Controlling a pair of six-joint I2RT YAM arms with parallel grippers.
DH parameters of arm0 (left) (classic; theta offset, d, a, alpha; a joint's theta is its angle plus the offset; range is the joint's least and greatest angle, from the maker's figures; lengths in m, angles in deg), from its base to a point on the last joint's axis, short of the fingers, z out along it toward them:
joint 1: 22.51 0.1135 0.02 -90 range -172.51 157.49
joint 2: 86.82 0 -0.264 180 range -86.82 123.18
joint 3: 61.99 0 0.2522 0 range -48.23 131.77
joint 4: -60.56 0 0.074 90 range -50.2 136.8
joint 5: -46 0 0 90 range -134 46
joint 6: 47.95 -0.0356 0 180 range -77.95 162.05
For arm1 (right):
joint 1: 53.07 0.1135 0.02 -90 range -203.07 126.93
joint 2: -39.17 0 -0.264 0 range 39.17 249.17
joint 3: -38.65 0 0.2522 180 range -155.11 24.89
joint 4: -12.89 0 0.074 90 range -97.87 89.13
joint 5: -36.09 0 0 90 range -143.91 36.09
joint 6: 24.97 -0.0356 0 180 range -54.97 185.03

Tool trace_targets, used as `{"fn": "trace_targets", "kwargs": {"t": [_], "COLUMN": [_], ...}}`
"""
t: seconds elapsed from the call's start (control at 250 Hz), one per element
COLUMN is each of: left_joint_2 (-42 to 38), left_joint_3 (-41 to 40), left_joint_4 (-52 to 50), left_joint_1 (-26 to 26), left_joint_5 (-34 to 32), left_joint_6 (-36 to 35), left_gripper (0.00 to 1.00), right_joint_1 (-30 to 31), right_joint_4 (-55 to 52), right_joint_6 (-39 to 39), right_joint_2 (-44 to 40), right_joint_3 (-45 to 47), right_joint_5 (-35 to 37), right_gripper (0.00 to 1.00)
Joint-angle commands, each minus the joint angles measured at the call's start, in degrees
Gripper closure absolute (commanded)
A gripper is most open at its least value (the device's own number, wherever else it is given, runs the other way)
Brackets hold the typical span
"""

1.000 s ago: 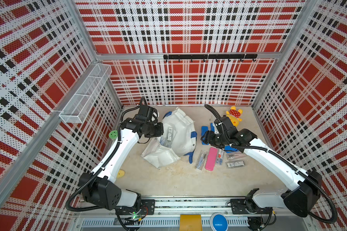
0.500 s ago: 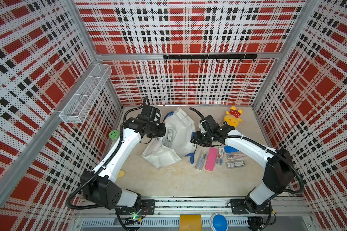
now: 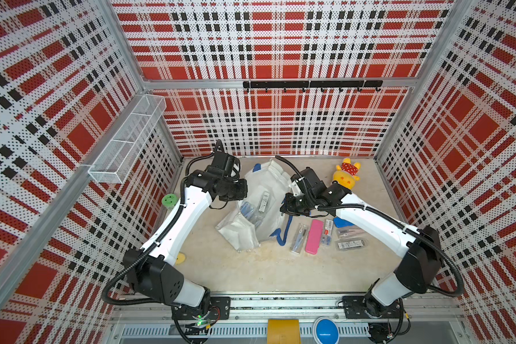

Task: Take out the compass set from the canvas bag
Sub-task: Adjust the canvas bag at the center of the board.

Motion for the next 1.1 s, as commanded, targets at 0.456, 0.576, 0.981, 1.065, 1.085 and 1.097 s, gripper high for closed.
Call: {"fn": "trace_targets", "kwargs": {"t": [0.456,0.576,0.981,1.065,1.085,1.097], "left_joint_2": [7.65,6.65,2.84,1.98,1.64,1.45], "left_joint_3": [10.68,8.65,4.83,3.91,3.64,3.52], "left_joint_4": [3.73,5.12,6.15,6.62,6.82,6.98], "left_joint_1": [-8.65,-9.56,-11.48,-11.88,-11.95,-11.98], "left_joint_5": [-0.32,0.3,-1.05,-1.72,-1.9,-1.96], "left_joint_6": [-0.19,0.15,2.66,3.24,3.4,3.49], "left_gripper": [1.0,1.0,1.0,1.0,1.0,1.0], "right_joint_1": [5.89,4.94,6.13,7.08,7.19,7.18], "right_joint_4": [4.06,-1.58,-9.14,-4.84,-3.42,-2.82], "right_joint_6": [-5.39,-5.76,-7.86,-11.39,-12.4,-12.87], "right_joint_2": [-8.96,-12.99,-14.87,-12.14,-11.54,-11.31], "right_joint_3": [11.02,9.92,-2.09,-0.65,0.31,0.71], "right_joint_5": [0.07,5.2,10.75,6.64,5.66,5.29], "right_gripper": [0.82,0.57,0.63,0.67,0.68,0.69]}}
